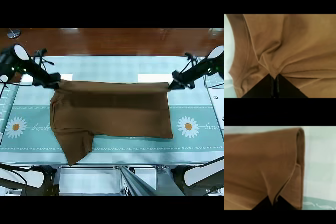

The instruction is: Fold the shirts.

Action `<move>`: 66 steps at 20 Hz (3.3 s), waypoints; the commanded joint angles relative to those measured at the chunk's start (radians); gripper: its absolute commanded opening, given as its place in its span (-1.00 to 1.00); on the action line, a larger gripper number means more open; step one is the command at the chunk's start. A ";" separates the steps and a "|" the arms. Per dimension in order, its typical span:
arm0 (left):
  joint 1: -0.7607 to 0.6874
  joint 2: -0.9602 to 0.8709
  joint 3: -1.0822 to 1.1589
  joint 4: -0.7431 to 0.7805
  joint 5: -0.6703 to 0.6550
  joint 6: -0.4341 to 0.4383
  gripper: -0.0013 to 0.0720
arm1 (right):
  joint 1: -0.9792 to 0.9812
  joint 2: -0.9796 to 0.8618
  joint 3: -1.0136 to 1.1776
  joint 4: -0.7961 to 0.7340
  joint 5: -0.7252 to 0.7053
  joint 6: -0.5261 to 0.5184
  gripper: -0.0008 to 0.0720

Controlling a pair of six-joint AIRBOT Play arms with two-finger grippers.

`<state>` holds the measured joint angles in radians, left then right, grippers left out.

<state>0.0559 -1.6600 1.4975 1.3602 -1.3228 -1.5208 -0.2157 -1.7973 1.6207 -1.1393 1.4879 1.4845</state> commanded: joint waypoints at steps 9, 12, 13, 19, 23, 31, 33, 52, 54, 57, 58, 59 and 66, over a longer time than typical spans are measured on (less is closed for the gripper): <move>0.084 0.096 -0.061 -0.017 -0.180 0.048 0.95 | -0.054 0.211 -0.077 -0.031 -0.002 -0.010 0.72; 0.146 0.232 -0.218 -0.018 -0.222 0.070 0.94 | -0.136 0.412 -0.277 -0.041 -0.128 -0.024 0.72; 0.173 0.288 -0.307 -0.019 -0.203 0.070 0.94 | -0.154 0.478 -0.379 -0.039 -0.173 -0.024 0.72; 0.437 0.642 -0.862 -0.246 -0.059 0.067 0.94 | -0.075 0.897 -0.961 0.212 -0.367 -0.117 0.72; 0.475 0.749 -1.055 -0.308 0.001 0.068 0.94 | -0.008 0.940 -1.037 0.248 -0.394 -0.117 0.72; 0.467 0.703 -1.162 -0.452 0.163 0.170 0.94 | 0.055 0.940 -1.037 0.240 -0.435 -0.074 0.72; 0.419 0.698 -1.193 -0.475 0.167 0.201 0.94 | 0.038 0.940 -1.023 0.237 -0.456 -0.053 0.72; 0.206 0.671 -1.188 -0.517 0.205 0.290 -0.90 | -0.182 0.735 -1.154 0.070 -0.219 -0.014 0.72; 0.206 0.671 -1.188 -0.520 0.205 0.290 -0.90 | -0.177 0.671 -1.140 0.147 -0.269 -0.032 0.72; 0.206 0.671 -1.188 -0.534 0.206 0.290 -0.90 | -0.177 0.608 -1.080 0.175 -0.304 -0.026 0.67; 0.206 0.670 -1.188 -0.534 0.204 0.290 -0.90 | -0.177 0.601 -1.059 0.180 -0.311 -0.017 0.40; 0.206 0.669 -1.186 -0.534 0.200 0.290 -0.90 | -0.177 0.594 -1.045 0.183 -0.319 0.004 0.21; 0.243 0.669 -0.967 -0.516 0.088 0.297 -0.90 | -0.108 0.549 -0.866 0.147 -0.260 -0.050 -0.87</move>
<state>0.2775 -0.9905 0.4294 0.8303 -1.1713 -1.2301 -0.3374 -1.2362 0.6609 -0.9615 1.2015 1.4422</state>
